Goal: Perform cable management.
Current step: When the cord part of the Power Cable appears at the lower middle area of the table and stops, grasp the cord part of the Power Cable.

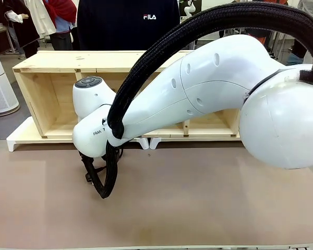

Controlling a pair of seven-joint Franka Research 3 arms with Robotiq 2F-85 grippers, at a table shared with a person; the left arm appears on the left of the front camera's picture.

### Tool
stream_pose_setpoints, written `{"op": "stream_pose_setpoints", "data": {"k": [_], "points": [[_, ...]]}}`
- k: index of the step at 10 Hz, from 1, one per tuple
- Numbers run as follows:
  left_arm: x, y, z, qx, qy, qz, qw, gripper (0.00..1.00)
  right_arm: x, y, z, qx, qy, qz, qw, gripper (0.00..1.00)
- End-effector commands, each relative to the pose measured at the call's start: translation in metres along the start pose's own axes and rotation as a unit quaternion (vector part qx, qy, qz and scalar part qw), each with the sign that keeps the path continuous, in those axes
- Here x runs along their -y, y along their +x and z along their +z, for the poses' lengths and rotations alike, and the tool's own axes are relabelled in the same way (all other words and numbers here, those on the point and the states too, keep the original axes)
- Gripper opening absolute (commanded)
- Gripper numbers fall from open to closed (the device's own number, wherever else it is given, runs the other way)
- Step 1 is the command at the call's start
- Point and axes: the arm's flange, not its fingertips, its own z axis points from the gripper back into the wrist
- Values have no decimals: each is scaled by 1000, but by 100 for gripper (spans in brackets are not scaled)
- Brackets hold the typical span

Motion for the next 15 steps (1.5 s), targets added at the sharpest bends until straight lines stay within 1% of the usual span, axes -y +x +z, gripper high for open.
{"op": "stream_pose_setpoints", "data": {"k": [1, 4, 5, 6, 7, 8, 9, 10, 11, 12, 13, 15], "points": [[-1, 0, 0, 0, -1, 1, 1000, 100, -6, -1, -2, -20, 1, -11, 1000, 76], [-1, 0, 0, 0, -1, 1, 1000, 100, -10, -2, -4, -29, -2, -12, 1000, 76], [-1, 0, 0, 0, -1, 1, 1000, 100, -9, -3, -3, -32, -9, -2, 999, 76], [-1, 0, 0, 0, -1, 1, 1000, 100, -8, -5, -2, -22, -34, 28, 999, 73], [-1, 0, 0, 0, -1, 1, 1000, 100, -8, -5, -2, -25, -32, 32, 999, 57], [-1, 0, 0, 0, -1, 1, 1000, 100, -8, -5, -2, -27, -29, 32, 999, 53], [-1, 0, 0, 0, -1, 1, 1000, 100, -8, -5, -3, -29, -27, 31, 999, 37], [-1, 0, 0, 0, -1, 1, 1000, 100, -8, -4, -2, -32, -25, 28, 999, 33], [-1, 0, 0, 0, -1, 1, 1000, 100, -8, -4, -2, -33, -24, 29, 999, 17], [-1, 0, 0, 0, -1, 1, 1000, 100, -8, -4, -3, -32, -24, 29, 999, 13], [-1, 0, 0, 0, -1, 1, 1000, 100, -8, -4, -3, -31, -22, 29, 999, 0], [-1, 0, 0, 0, -1, 1, 1000, 100, -7, -4, -3, -31, -18, 26, 999, 0]]}}
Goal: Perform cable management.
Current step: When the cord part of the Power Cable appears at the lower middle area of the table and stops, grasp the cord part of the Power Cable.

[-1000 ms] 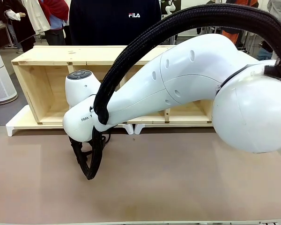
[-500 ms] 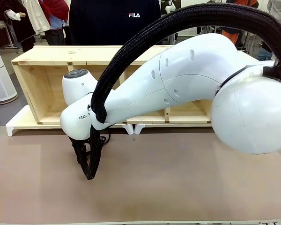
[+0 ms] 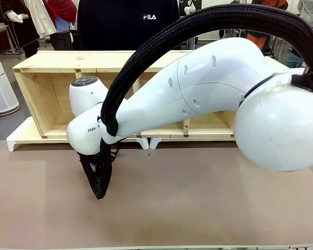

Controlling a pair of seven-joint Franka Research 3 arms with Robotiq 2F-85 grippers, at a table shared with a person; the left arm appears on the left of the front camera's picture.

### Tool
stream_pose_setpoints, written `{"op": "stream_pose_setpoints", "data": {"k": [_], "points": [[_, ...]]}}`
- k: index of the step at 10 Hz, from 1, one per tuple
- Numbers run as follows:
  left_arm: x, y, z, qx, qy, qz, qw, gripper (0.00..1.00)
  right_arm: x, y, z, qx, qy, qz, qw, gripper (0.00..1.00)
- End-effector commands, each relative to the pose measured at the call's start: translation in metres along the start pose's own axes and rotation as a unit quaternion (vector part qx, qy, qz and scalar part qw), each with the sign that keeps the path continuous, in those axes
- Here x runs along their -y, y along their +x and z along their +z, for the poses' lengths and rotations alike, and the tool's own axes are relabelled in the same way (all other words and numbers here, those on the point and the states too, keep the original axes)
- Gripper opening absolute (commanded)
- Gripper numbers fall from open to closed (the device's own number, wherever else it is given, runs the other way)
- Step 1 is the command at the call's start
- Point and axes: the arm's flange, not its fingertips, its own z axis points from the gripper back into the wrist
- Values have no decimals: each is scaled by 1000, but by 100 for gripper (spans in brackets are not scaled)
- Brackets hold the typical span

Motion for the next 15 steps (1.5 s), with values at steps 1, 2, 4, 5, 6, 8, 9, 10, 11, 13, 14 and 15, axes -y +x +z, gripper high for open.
{"op": "stream_pose_setpoints", "data": {"k": [1, 2, 4, 5, 6, 8, 9, 10, 11, 13, 14, 15], "points": [[-1, 0, 0, 0, 0, 1, 1000, 100, -2, 2, -1, -9, 6, -1, 1000, 0], [-1, 0, 0, 0, 0, 1, 1000, 100, -2, 2, -1, -9, 8, 0, 1000, 0], [-1, 0, 0, 0, 0, 1, 1000, 100, -1, 3, -1, -2, 18, 11, 1000, 0], [-1, 0, 0, 0, 0, 1, 1000, 100, -2, 4, 0, -4, 22, 2, 1000, 0], [-1, 0, 0, 0, 0, 1, 1000, 100, 0, 0, 0, 1, 2, 1, 1000, 0], [-1, 0, 0, 0, 0, 1, 1000, 100, 0, 0, 0, 1, 2, 1, 1000, 0], [-1, 0, 0, 0, 0, 1, 1000, 100, 0, 0, 0, 1, 2, 1, 1000, 0], [-1, 0, 0, 0, 0, 1, 1000, 100, 0, 0, 0, 1, 2, 1, 1000, 0], [-1, 0, 0, 0, 0, 1, 1000, 100, 0, 0, 0, 1, 2, 1, 1000, 0], [-1, 0, 0, 0, 0, 1, 1000, 100, 0, 0, 0, 1, 2, 1, 1000, 0], [-1, 0, 0, 0, 0, 1, 1000, 100, 0, 0, 0, 1, 2, 1, 1000, 0], [-1, 0, 0, 0, 0, 1, 1000, 100, 0, 0, 0, 1, 2, 1, 1000, 0]]}}
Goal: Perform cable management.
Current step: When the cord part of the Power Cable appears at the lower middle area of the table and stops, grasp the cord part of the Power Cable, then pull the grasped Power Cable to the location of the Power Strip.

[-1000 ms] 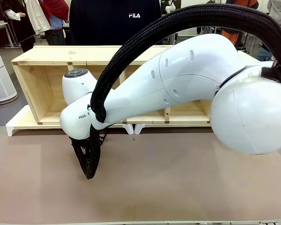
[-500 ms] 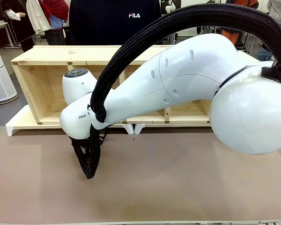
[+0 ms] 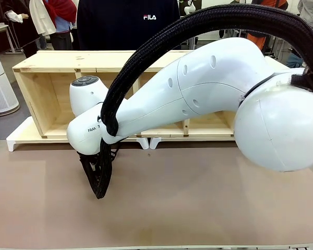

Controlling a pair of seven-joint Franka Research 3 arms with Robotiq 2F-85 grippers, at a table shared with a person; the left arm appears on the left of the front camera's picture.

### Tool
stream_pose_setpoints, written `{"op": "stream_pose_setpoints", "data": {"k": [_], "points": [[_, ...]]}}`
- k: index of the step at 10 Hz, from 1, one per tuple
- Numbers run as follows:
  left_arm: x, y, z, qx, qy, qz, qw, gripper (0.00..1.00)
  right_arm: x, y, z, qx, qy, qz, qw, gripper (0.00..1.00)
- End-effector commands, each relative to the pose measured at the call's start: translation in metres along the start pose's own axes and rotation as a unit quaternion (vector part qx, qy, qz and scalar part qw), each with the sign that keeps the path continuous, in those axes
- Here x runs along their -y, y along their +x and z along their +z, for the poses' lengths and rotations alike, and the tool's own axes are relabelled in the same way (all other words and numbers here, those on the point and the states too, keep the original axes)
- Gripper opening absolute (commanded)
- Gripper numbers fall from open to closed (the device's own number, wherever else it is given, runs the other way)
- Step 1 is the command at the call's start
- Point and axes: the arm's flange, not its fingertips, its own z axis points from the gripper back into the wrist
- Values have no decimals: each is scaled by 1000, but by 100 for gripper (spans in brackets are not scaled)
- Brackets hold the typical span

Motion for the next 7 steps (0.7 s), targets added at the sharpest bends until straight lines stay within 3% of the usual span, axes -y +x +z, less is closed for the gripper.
{"op": "stream_pose_setpoints", "data": {"k": [1, 7], "points": [[-1, 0, 0, 0, 0, 1, 1000, 100, 0, -1, 0, -1, -3, 0, 1000, 0], [-1, 0, 0, 0, 0, 1, 1000, 100, 0, -1, 0, -1, -3, 0, 1000, 0]]}}
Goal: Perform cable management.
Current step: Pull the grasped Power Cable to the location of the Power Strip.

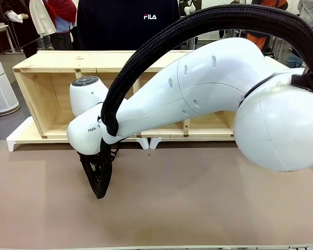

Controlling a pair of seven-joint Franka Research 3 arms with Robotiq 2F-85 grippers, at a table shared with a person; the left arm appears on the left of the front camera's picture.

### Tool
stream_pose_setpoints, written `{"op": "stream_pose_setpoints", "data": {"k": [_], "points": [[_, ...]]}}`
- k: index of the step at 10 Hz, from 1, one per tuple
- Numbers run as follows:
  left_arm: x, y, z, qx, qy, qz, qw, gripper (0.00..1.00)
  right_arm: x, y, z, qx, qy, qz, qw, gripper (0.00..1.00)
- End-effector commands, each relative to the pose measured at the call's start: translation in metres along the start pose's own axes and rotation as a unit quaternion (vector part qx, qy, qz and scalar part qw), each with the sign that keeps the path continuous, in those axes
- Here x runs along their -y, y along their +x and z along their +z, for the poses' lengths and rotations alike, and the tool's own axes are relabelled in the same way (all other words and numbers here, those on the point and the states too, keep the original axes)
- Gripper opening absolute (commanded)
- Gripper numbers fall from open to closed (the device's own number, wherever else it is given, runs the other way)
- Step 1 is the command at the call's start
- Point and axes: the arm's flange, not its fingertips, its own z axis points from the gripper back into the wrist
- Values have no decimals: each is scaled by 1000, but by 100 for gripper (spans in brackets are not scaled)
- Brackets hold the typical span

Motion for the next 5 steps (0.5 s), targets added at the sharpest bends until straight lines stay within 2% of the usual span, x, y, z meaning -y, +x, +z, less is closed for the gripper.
{"op": "stream_pose_setpoints", "data": {"k": [1, 5], "points": [[-1, 0, 0, 0, 0, 1, 1000, 100, 0, -1, 0, -1, -3, 0, 1000, 0], [-1, 0, 0, 0, 0, 1, 1000, 100, 0, -1, 0, -1, -3, 0, 1000, 0]]}}
